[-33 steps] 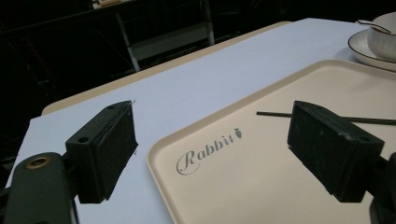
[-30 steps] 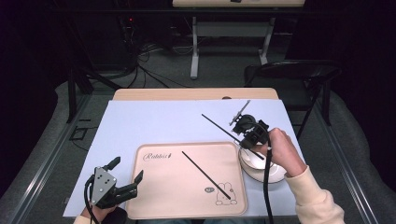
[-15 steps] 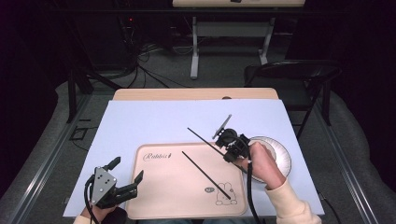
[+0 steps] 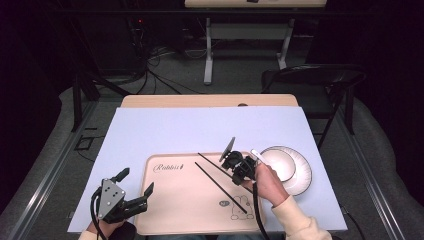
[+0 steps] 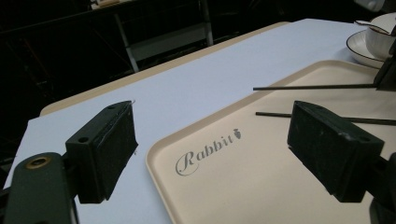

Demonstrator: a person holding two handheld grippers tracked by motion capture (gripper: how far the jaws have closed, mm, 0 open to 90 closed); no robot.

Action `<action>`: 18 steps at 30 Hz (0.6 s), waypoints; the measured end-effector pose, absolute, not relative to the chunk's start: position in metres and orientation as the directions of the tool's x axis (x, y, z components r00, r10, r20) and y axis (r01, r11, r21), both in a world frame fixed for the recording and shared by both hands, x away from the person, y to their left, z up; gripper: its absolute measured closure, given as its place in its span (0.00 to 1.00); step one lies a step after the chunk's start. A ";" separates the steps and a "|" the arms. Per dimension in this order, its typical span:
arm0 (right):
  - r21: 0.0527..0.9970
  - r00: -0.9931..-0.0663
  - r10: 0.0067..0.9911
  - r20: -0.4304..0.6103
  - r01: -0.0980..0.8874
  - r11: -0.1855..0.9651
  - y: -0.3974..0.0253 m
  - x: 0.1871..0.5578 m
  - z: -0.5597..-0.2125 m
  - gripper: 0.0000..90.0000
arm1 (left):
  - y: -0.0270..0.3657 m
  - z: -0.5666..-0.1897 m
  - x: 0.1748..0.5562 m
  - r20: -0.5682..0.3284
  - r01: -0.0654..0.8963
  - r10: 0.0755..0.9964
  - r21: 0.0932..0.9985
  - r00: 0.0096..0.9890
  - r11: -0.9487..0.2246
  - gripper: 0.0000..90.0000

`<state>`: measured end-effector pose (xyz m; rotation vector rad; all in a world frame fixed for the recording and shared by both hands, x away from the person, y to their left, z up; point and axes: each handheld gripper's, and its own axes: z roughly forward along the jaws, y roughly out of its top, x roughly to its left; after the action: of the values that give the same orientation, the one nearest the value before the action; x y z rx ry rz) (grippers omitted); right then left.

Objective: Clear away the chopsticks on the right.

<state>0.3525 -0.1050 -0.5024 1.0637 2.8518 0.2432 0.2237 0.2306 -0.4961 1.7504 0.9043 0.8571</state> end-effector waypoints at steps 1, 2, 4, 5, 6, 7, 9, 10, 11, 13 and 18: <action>0.167 -0.751 0.659 -0.030 0.646 0.745 -0.103 0.352 -0.506 0.94 | 0.231 -0.496 0.224 0.150 0.196 0.864 0.942 0.481 -0.272 0.17; 0.156 -0.753 0.657 -0.038 0.645 0.748 -0.102 0.353 -0.510 0.94 | 0.231 -0.496 0.224 0.152 0.195 0.863 0.941 0.481 -0.275 0.17; 0.145 -0.752 0.658 -0.035 0.648 0.748 -0.100 0.353 -0.514 0.94 | 0.231 -0.496 0.224 0.148 0.195 0.865 0.943 0.480 -0.270 0.17; 0.142 -0.753 0.657 -0.037 0.647 0.749 -0.100 0.354 -0.516 0.94 | 0.231 -0.496 0.224 0.148 0.197 0.864 0.942 0.480 -0.271 0.17; 0.136 -0.750 0.659 -0.048 0.649 0.749 -0.099 0.354 -0.517 0.94 | 0.231 -0.496 0.224 0.152 0.196 0.863 0.941 0.482 -0.275 0.17; 0.137 -0.749 0.660 -0.050 0.650 0.748 -0.099 0.354 -0.518 0.94 | 0.231 -0.496 0.224 0.152 0.196 0.863 0.941 0.482 -0.276 0.17; 0.131 -0.750 0.660 -0.044 0.651 0.748 -0.099 0.354 -0.520 0.92 | 0.231 -0.496 0.224 0.150 0.197 0.864 0.942 0.482 -0.273 0.17; 0.134 -0.752 0.658 -0.047 0.648 0.750 -0.099 0.354 -0.520 0.90 | 0.231 -0.496 0.224 0.150 0.195 0.864 0.942 0.480 -0.272 0.17; 0.133 -0.753 0.656 -0.044 0.646 0.751 -0.099 0.354 -0.520 0.87 | 0.231 -0.496 0.223 0.151 0.196 0.863 0.942 0.481 -0.274 0.17; 0.141 -0.759 0.649 -0.051 0.637 0.758 -0.099 0.354 -0.519 0.80 | 0.231 -0.496 0.224 0.152 0.196 0.863 0.941 0.481 -0.275 0.17; 0.222 -0.778 0.623 -0.073 0.597 0.771 -0.105 0.349 -0.507 0.50 | 0.231 -0.496 0.223 0.149 0.195 0.864 0.943 0.480 -0.271 0.17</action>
<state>0.3489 -0.1049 -0.5067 0.9774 2.8211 0.2821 0.2234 0.2312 -0.4961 1.7485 0.9041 0.8565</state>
